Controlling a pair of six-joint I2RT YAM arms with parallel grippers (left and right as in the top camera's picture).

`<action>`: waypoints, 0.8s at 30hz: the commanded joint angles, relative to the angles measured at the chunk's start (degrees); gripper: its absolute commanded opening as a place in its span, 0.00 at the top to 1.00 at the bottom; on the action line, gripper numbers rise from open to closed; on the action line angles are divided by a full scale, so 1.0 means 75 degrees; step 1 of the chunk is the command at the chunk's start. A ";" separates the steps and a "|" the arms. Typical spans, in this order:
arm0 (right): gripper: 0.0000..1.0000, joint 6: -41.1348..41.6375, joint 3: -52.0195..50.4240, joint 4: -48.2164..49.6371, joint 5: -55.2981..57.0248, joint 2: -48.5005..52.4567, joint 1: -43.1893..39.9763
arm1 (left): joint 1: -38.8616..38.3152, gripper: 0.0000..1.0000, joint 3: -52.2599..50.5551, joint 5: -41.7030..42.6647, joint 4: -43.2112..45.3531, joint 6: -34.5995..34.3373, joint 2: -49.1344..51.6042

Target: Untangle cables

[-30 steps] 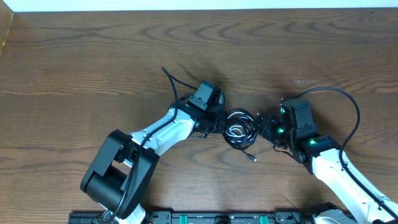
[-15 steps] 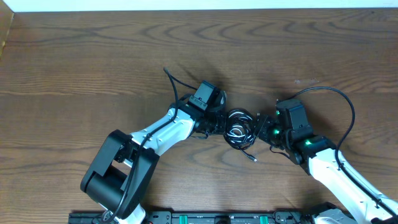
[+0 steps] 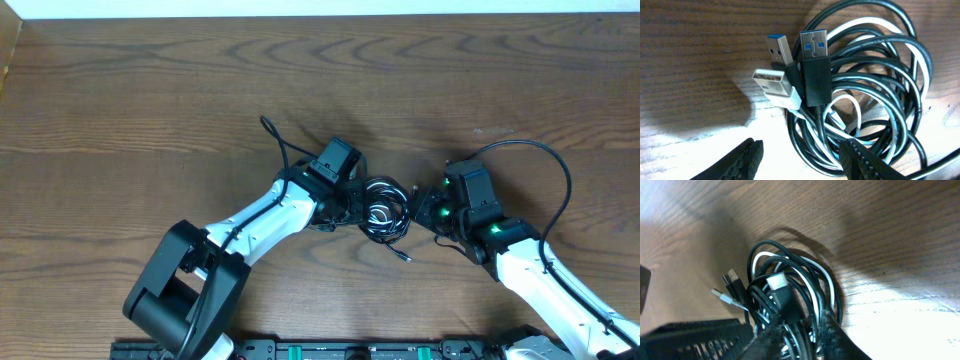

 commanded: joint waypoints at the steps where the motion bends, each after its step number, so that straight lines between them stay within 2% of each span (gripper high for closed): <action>1: 0.87 -0.0058 0.0099 -0.0003 0.0096 0.0050 0.0047 | -0.0233 0.44 -0.0032 -0.0347 0.0017 -0.0245 -0.0119; 4: 0.96 -0.0058 0.0099 -0.0003 0.0096 0.0050 0.0047 | -0.0472 0.45 -0.0035 -0.0970 0.0029 -0.0463 -0.0105; 8: 0.99 -0.0058 0.0099 -0.0006 0.0096 0.0050 0.0047 | -0.0705 0.46 -0.0041 -0.1396 0.0125 -0.0530 -0.0038; 9: 0.99 -0.0058 0.0099 -0.0009 0.0096 0.0050 0.0047 | -0.0743 0.48 -0.0041 -0.1396 0.0143 -0.0583 0.0009; 11: 0.99 -0.0058 0.0099 -0.0017 0.0093 0.0050 0.0047 | -0.0787 0.63 -0.0041 -0.1399 0.0204 -0.0635 0.0117; 13: 0.99 -0.0055 0.0099 -0.0064 0.0093 0.0050 0.0047 | -0.0787 0.73 -0.0041 -0.1393 0.0318 -0.0638 0.0286; 16: 0.99 -0.0055 0.0099 -0.0096 0.0093 0.0050 0.0047 | -0.0784 0.81 -0.0041 -0.1387 0.0475 -0.0635 0.0548; 17: 0.99 -0.0055 0.0099 -0.0096 0.0090 0.0050 0.0050 | -0.0784 0.91 -0.0041 -0.1387 0.0522 -0.0632 0.0606; 24: 0.99 -0.0055 0.0099 -0.0213 -0.0067 0.0050 0.0166 | -0.0784 0.92 -0.0041 -0.1390 0.0682 -0.0629 0.0673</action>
